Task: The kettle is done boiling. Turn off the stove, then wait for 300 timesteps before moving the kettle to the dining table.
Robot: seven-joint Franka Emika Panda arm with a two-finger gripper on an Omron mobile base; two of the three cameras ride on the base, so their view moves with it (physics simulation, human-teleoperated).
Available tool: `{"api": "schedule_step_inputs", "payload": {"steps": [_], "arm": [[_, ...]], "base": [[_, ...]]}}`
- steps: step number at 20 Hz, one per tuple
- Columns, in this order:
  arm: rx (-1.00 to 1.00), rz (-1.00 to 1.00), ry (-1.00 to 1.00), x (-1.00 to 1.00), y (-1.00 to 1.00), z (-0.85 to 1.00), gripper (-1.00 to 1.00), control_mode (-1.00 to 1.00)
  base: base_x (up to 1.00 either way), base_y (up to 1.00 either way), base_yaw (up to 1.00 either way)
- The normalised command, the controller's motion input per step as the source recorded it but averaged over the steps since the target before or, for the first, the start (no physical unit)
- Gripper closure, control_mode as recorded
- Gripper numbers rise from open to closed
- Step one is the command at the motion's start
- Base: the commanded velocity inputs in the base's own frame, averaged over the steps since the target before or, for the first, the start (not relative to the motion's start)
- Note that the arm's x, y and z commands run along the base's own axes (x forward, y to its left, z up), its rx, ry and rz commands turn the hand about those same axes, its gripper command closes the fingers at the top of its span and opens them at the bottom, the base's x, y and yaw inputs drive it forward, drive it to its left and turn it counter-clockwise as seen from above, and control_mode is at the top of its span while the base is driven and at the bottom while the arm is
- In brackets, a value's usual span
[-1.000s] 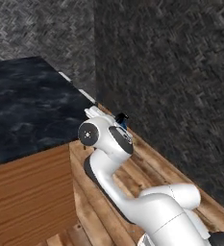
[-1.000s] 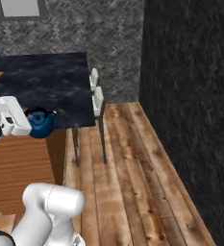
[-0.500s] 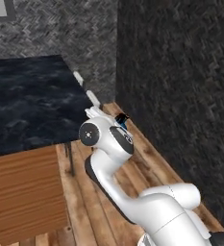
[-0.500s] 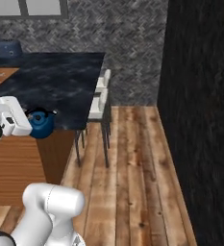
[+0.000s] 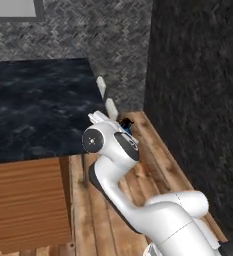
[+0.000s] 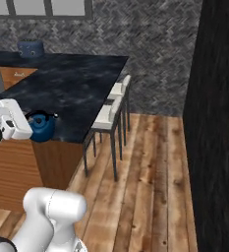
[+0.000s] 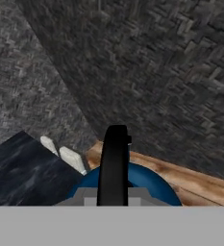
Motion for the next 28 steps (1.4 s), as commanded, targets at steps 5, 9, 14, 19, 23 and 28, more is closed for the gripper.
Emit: {"api": "schedule_step_inputs", "payload": {"steps": [5,9,14,19,23,28], "arm": [[0.0,0.0,0.0,0.0,0.0,0.0,1.0,1.0],[0.0,0.0,0.0,0.0,0.0,0.0,1.0,1.0],[0.0,0.0,0.0,0.0,0.0,0.0,1.0,1.0],[0.0,0.0,0.0,0.0,0.0,0.0,1.0,1.0],[0.0,0.0,0.0,0.0,0.0,0.0,1.0,1.0],[0.0,0.0,0.0,0.0,0.0,0.0,1.0,1.0]], "base": [[0.59,-0.46,0.31],[0.6,-0.53,0.31],[0.6,-0.52,0.31],[0.61,-0.47,0.31],[0.6,-0.29,0.28],[0.54,-0.22,0.26]]}}
